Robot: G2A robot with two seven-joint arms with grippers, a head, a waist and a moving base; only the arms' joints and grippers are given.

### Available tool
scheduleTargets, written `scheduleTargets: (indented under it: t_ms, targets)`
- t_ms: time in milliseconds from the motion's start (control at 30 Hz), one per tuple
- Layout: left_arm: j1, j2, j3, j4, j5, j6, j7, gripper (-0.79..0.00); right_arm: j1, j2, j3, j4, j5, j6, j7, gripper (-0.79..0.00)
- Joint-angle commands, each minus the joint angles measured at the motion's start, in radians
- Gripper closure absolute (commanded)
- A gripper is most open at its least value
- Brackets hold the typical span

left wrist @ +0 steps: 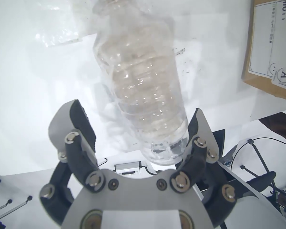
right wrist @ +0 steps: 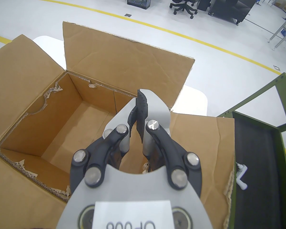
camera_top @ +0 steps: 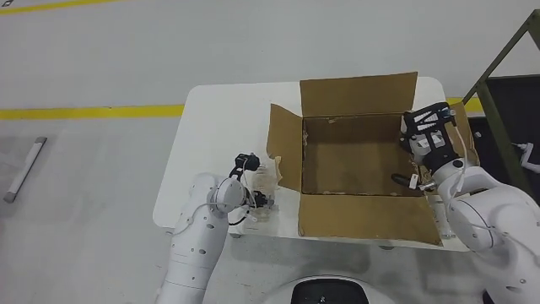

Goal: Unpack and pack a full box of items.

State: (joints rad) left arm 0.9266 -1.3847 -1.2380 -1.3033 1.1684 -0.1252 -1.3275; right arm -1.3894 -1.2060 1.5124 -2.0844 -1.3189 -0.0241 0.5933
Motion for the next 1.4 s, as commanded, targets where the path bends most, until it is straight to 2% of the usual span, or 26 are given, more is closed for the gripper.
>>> scheduleTargets:
  t_ms: [0, 33, 67, 233, 300, 400, 433, 467, 500, 533, 800, 900, 1033, 1100, 1133, 1167, 1200, 1367]
  targets:
    - [-0.001, 0.002, 0.0, 0.005, 0.001, 0.003, 0.003, -0.182, 0.002, 0.0, 0.002, 0.0, -0.001, -0.001, 0.0, 0.0]
    - [-0.001, 0.003, -0.001, 0.006, 0.001, 0.003, 0.005, -0.04, 0.004, 0.0, 0.004, 0.0, 0.0, -0.001, 0.001, 0.0]
    - [0.0, 0.004, -0.002, 0.009, 0.001, 0.001, 0.005, 0.0, 0.007, 0.0, 0.007, 0.0, 0.003, 0.002, 0.001, 0.0]
    - [0.005, 0.01, -0.007, -0.002, 0.003, 0.001, 0.002, 0.0, 0.04, -0.005, 0.058, 0.0, 0.114, 0.072, 0.023, 0.0]
    - [0.009, 0.014, -0.012, -0.017, 0.007, -0.002, -0.001, 0.0, 0.064, -0.007, 0.098, 0.0, 0.205, 0.106, 0.039, 0.0]
    - [0.016, 0.019, -0.023, -0.044, 0.009, -0.005, -0.001, 0.0, 0.093, -0.003, 0.165, 0.009, 0.259, 0.104, 0.09, 0.0]
    - [0.019, 0.021, -0.027, -0.055, 0.011, -0.004, -0.002, 0.0, 0.099, -0.002, 0.185, 0.01, 0.288, 0.102, 0.107, -0.043]
    - [0.021, 0.023, -0.031, -0.071, 0.011, -0.006, 0.0, 0.0, 0.098, 0.001, 0.206, 0.007, 0.3, 0.096, 0.132, -0.219]
    - [0.024, 0.025, -0.036, -0.087, 0.014, -0.008, -0.001, 0.0, 0.096, 0.004, 0.227, 0.009, 0.302, 0.083, 0.158, -0.665]
    - [0.028, 0.028, -0.041, -0.103, 0.019, -0.007, -0.005, 0.0, 0.093, 0.006, 0.25, 0.011, 0.309, 0.075, 0.181, -0.785]
    - [0.056, 0.048, -0.123, -0.264, 0.0, 0.017, -0.056, 0.0, 0.041, 0.024, 0.413, -0.01, 0.494, -0.045, 0.311, -0.785]
    - [0.05, 0.054, -0.159, -0.317, -0.009, 0.035, -0.067, 0.0, 0.007, 0.03, 0.472, -0.011, 0.504, -0.063, 0.345, -0.785]
    - [0.046, 0.058, -0.212, -0.366, -0.095, 0.084, -0.076, 0.0, -0.066, 0.034, 0.549, 0.008, 0.551, -0.077, 0.365, -0.785]
    - [0.037, 0.062, -0.225, -0.39, -0.116, 0.078, -0.08, 0.0, -0.109, 0.033, 0.561, 0.017, 0.597, -0.095, 0.368, -0.785]
    - [0.029, 0.064, -0.224, -0.405, -0.105, 0.065, -0.078, 0.0, -0.131, 0.033, 0.566, 0.02, 0.609, -0.107, 0.369, -0.486]
    - [0.024, 0.066, -0.225, -0.413, -0.104, 0.061, -0.074, 0.0, -0.148, 0.032, 0.571, 0.023, 0.628, -0.104, 0.361, -0.382]
    - [0.019, 0.067, -0.226, -0.418, -0.107, 0.06, -0.069, 0.0, -0.165, 0.03, 0.575, 0.026, 0.646, -0.094, 0.35, -0.357]
    - [-0.01, 0.072, -0.236, -0.433, -0.166, 0.053, -0.062, 0.0, -0.244, 0.023, 0.571, 0.037, 0.713, -0.069, 0.302, -0.406]
